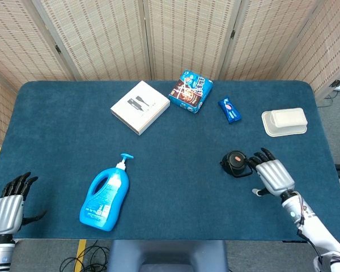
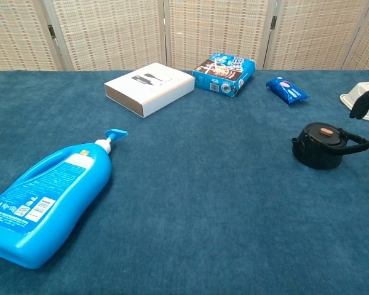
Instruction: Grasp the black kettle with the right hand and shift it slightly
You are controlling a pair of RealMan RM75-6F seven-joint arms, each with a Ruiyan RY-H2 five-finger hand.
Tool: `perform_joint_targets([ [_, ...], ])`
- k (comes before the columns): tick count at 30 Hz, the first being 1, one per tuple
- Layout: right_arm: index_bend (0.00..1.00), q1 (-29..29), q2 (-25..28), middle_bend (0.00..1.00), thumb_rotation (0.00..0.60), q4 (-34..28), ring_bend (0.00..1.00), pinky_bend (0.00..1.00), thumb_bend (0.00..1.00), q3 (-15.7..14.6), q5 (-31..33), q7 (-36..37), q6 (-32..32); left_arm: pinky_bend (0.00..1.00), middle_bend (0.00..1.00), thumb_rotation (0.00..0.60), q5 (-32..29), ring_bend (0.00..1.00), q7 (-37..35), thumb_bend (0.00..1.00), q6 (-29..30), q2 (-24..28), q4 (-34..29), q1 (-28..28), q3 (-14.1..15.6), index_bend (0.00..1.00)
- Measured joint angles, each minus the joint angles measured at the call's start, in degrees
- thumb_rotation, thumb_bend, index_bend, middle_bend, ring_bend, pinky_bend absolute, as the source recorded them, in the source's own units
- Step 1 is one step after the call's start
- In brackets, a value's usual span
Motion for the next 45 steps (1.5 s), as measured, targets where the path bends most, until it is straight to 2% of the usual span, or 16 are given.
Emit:
perform_joint_targets([
  [10,0.36,3.92,-2.97,0.36,0.6,1.44,0.26,0.0,0.0,0.08,4.06,-3.33,-4.09,0.15,0.1,0.6,-0.63,0.11,-0.93,0.15,-1.33,-0.17,0.73,-0.51,-0.1,0.18],
  [23,0.42,5.21,-4.62,0.43,0.6,2.11,0.32,0.0,0.0,-1.07,7.49,-4.49,-4.66,0.15,0.1,0.6,-0.88,0.11,-2.12,0.15,-2.04,-0.25,1.36,-0.67,0.02,0.18],
  [45,0.43,6.82,-5.36,0.45,0.6,2.56,0.37,0.0,0.0,-2.46,10.19,-5.33,-5.58,0.15,0.1,0.6,-1.25,0.11,-2.48,0.15,-2.35,-0.54,1.81,-0.83,-0.05,0.19],
])
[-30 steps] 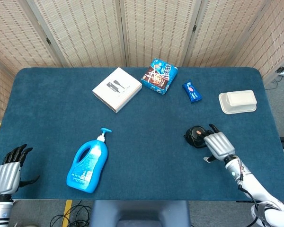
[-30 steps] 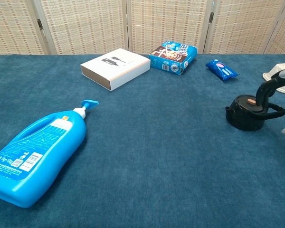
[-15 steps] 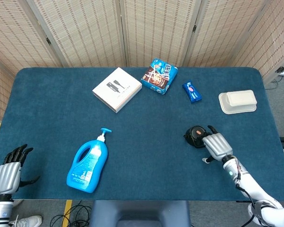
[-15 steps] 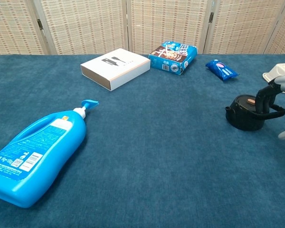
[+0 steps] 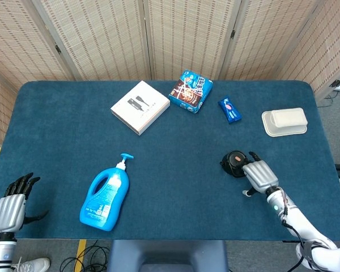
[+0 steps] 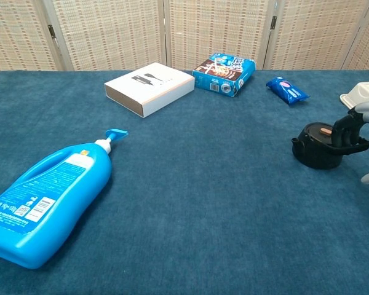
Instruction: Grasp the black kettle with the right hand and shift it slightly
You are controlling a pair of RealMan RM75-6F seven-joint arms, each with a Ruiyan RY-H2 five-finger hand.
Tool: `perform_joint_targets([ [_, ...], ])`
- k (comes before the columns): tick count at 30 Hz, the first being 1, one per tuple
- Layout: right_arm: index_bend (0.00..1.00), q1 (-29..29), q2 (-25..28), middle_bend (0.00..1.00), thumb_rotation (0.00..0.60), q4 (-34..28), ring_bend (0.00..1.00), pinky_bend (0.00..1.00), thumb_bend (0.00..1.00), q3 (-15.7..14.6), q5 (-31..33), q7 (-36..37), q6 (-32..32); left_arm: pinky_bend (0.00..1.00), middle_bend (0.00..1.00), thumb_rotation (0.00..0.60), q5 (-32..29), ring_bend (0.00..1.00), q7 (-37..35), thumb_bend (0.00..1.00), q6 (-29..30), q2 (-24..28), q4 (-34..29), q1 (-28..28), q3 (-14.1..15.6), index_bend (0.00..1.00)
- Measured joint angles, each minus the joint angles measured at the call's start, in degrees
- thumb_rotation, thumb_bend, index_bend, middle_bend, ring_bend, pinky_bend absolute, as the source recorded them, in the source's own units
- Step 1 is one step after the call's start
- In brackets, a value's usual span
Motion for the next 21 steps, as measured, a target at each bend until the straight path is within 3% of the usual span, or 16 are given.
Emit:
perform_joint_targets([
  [21,0.46,1.21,-0.77,0.46,0.6,0.36,0.37,0.0,0.0,-2.47,3.08,-2.79,-1.41,0.15,0.1,0.6,-0.37,0.11,-0.71,0.15,-0.43,-0.27,0.78,0.05,0.15,0.19],
])
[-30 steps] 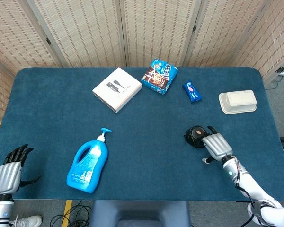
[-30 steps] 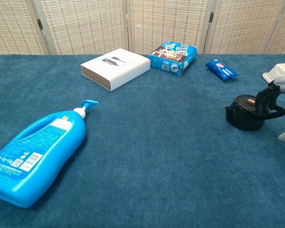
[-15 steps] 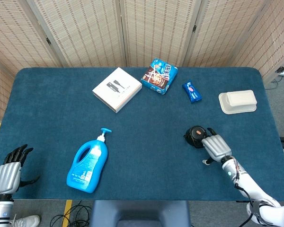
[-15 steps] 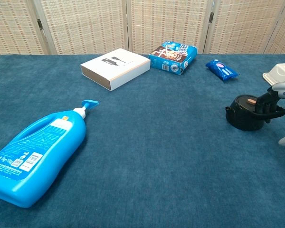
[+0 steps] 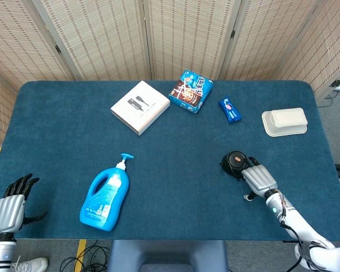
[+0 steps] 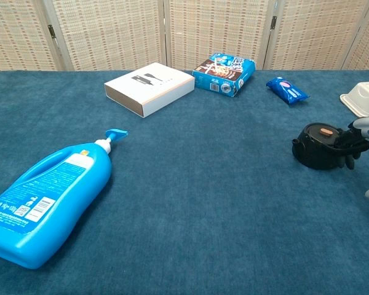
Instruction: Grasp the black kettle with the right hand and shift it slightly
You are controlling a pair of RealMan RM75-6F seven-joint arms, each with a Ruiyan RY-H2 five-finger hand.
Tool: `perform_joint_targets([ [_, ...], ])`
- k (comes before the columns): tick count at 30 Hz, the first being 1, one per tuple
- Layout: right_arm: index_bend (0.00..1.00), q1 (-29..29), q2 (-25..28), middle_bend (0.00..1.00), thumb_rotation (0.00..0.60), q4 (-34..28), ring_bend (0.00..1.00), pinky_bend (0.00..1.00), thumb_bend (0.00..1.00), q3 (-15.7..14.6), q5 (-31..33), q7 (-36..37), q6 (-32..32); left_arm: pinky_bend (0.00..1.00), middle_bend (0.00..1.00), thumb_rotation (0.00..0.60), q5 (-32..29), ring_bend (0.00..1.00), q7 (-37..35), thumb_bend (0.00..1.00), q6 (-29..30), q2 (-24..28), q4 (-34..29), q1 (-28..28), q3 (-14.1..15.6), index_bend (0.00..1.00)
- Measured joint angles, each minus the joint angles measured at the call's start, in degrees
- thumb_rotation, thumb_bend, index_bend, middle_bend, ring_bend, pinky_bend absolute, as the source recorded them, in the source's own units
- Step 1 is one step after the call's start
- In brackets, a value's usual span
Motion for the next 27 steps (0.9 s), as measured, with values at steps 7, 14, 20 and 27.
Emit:
perform_joint_targets([
  [7,0.52,0.93,-0.15,0.51,0.6,-0.03,0.43,0.0,0.0,-0.37,1.83,-0.93,-1.08,0.15,0.1,0.6,-0.1,0.11,-0.15,0.15,0.05,0.01,0.02,0.15,0.08,0.19],
  [14,0.68,2.42,0.5,0.68,0.6,-0.01,0.59,0.0,0.0,0.46,2.99,1.68,-4.07,0.15,0.1,0.6,-0.46,0.11,-0.2,0.15,0.22,0.48,-0.47,0.42,0.06,0.19],
  [20,0.73,4.21,1.83,0.79,0.6,-0.17,0.68,0.0,0.0,1.81,3.29,7.14,-8.53,0.15,0.1,0.6,-0.56,0.11,-0.28,0.15,0.36,0.99,-0.97,0.64,0.1,0.19],
  [27,0.77,6.83,4.45,0.84,0.6,-0.56,0.74,0.02,0.0,3.46,3.19,14.23,-15.62,0.15,0.1,0.6,-0.57,0.11,-0.03,0.15,0.76,1.77,-2.06,0.91,0.11,0.19],
])
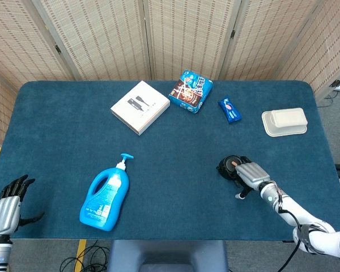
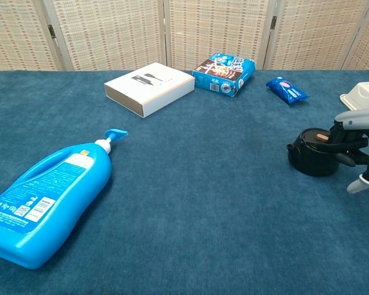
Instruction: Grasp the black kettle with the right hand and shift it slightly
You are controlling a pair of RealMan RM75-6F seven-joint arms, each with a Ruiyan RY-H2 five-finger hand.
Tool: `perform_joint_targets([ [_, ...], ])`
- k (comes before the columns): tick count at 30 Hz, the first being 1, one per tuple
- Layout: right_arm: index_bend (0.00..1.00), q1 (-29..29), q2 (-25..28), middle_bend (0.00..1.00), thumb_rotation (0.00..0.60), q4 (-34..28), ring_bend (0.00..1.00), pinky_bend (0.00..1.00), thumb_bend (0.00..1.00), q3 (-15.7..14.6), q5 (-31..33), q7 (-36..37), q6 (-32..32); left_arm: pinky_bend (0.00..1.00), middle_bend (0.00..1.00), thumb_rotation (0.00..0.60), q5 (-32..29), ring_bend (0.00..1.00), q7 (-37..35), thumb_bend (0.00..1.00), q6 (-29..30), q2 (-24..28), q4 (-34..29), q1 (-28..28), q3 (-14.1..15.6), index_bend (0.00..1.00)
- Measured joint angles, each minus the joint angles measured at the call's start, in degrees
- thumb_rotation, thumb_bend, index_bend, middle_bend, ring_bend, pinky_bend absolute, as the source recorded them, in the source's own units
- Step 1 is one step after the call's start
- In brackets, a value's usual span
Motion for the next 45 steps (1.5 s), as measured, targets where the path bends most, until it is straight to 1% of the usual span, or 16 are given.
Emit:
perform_joint_targets([
  [5,0.84,1.27,2.37,0.87,0.6,-0.29,0.76,0.04,0.0,1.43,-1.12,4.95,-2.88,0.15,0.1,0.6,0.2,0.11,0.17,0.15,0.37,0.43,-0.83,0.19,0.04,0.19],
  [13,0.85,0.74,5.23,0.88,0.6,-0.78,0.77,0.04,0.0,3.25,-4.69,13.61,-4.44,0.15,0.1,0.6,0.55,0.11,0.76,0.15,0.22,0.81,-1.84,0.13,0.27,0.19],
  [19,0.85,-0.61,6.69,0.88,0.6,-0.94,0.77,0.04,0.0,3.49,-9.37,18.93,-4.43,0.15,0.1,0.6,0.86,0.11,1.05,0.15,0.16,0.95,-2.46,0.1,0.46,0.19],
  [25,0.86,-1.87,8.06,0.88,0.6,-1.71,0.77,0.04,0.0,3.26,-13.78,22.96,-2.77,0.15,0.1,0.6,1.26,0.11,1.08,0.15,0.37,1.06,-3.14,0.14,0.6,0.19],
  [29,0.91,-2.58,9.17,0.9,0.6,-2.72,0.78,0.04,0.0,2.78,-15.99,23.96,-0.92,0.15,0.1,0.6,1.63,0.11,0.89,0.15,0.61,1.15,-3.44,0.19,0.62,0.19],
  [31,0.94,-2.97,9.75,0.91,0.6,-3.49,0.79,0.01,0.0,2.5,-16.91,24.4,0.21,0.15,0.1,0.6,1.8,0.11,0.73,0.15,0.66,1.18,-3.54,0.21,0.68,0.19],
  [36,0.97,-3.57,11.01,0.92,0.6,-4.77,0.79,0.0,0.0,1.73,-18.61,25.6,1.8,0.15,0.1,0.596,2.1,0.11,0.44,0.15,0.51,1.28,-3.89,0.13,0.77,0.19],
  [43,1.0,-4.39,11.96,0.93,0.599,-6.35,0.81,0.0,0.0,0.63,-18.16,23.24,3.88,0.15,0.1,0.551,2.44,0.11,0.32,0.15,0.23,1.49,-4.12,-0.04,0.93,0.19],
  [45,1.0,-4.61,12.06,0.94,0.596,-6.68,0.82,0.0,0.0,0.44,-17.82,22.28,4.51,0.15,0.1,0.52,2.49,0.11,0.15,0.15,0.25,1.44,-4.23,-0.08,0.89,0.19],
])
